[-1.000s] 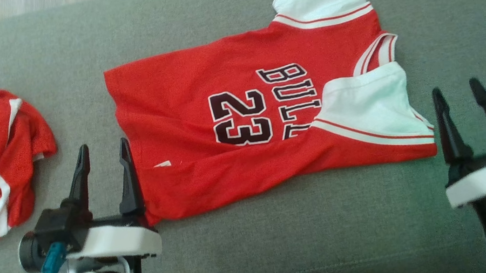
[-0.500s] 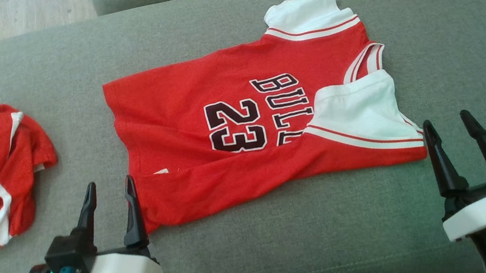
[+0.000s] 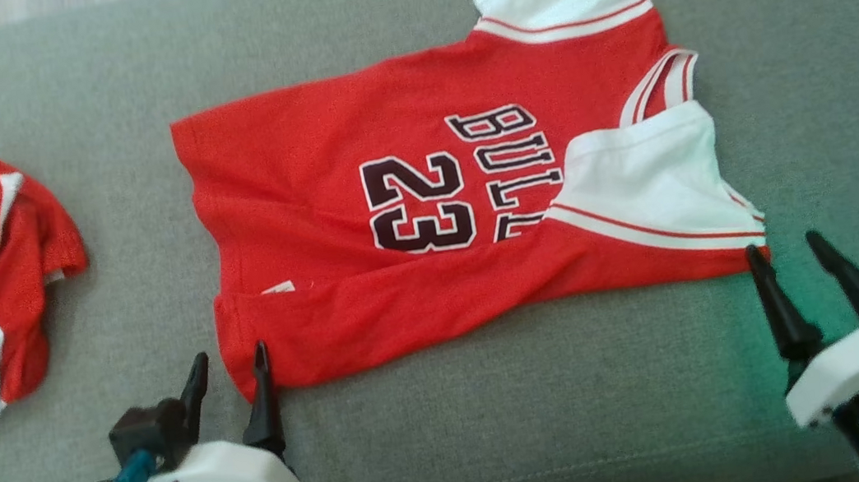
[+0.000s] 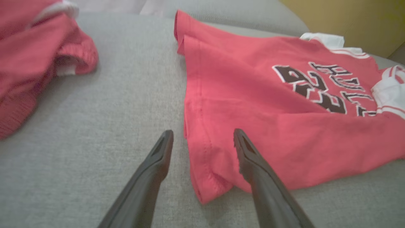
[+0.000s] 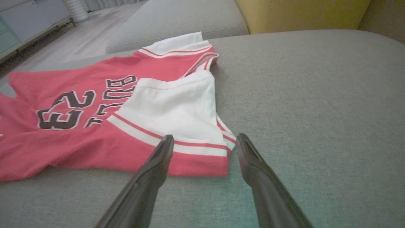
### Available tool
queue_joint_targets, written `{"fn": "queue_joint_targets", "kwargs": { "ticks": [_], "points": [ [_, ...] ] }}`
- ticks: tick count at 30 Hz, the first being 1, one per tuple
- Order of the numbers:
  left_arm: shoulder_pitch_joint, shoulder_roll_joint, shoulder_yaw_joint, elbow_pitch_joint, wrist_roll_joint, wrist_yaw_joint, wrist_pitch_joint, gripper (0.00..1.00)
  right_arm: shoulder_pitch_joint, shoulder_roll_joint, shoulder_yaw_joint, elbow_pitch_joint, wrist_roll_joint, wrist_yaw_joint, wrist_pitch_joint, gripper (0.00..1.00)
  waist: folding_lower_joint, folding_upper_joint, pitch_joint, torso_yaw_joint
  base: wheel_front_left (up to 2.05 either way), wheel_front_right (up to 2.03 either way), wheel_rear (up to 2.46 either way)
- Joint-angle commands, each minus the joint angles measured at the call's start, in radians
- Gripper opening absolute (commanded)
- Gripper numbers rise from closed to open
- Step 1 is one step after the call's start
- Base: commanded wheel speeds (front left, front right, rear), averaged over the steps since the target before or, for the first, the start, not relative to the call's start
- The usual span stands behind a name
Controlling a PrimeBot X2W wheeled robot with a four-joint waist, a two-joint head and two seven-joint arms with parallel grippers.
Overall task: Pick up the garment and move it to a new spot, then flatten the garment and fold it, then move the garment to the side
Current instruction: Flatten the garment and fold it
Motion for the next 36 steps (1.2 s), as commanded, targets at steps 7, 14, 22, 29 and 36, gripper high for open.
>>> {"fn": "queue_joint_targets", "kwargs": {
  "ticks": [7,14,22,29,36],
  "points": [
    [-0.107,-0.011,0.027,0.072,-0.070,-0.034,0.044,1.00,-0.134,-0.054,0.027,0.084,0.054,0.004,0.061,1.00,0.0001,-0.0001,0.075,0.017,0.00,0.00,0.00],
    [-0.122,-0.020,0.003,0.128,-0.119,-0.059,0.132,0.68,-0.185,-0.053,0.032,0.167,0.104,0.004,0.148,1.00,0.0001,-0.0001,0.092,0.027,0.00,0.00,0.00],
    [-0.112,-0.005,-0.008,0.091,-0.103,-0.041,0.130,0.00,-0.190,-0.057,0.044,0.156,0.173,0.004,0.127,0.00,0.0001,-0.0001,0.083,0.033,0.00,0.00,0.00],
    [-0.053,0.047,0.014,-0.030,-0.089,0.000,0.155,0.00,-0.087,-0.045,-0.004,0.073,0.194,0.004,0.123,0.00,0.0001,-0.0001,0.044,0.039,0.00,0.00,0.00],
    [0.031,0.100,0.042,-0.150,-0.094,0.039,0.232,0.00,0.076,0.027,-0.059,-0.059,0.168,0.004,0.201,0.00,0.0001,-0.0001,0.004,0.029,0.00,0.00,0.00]
  ]
}}
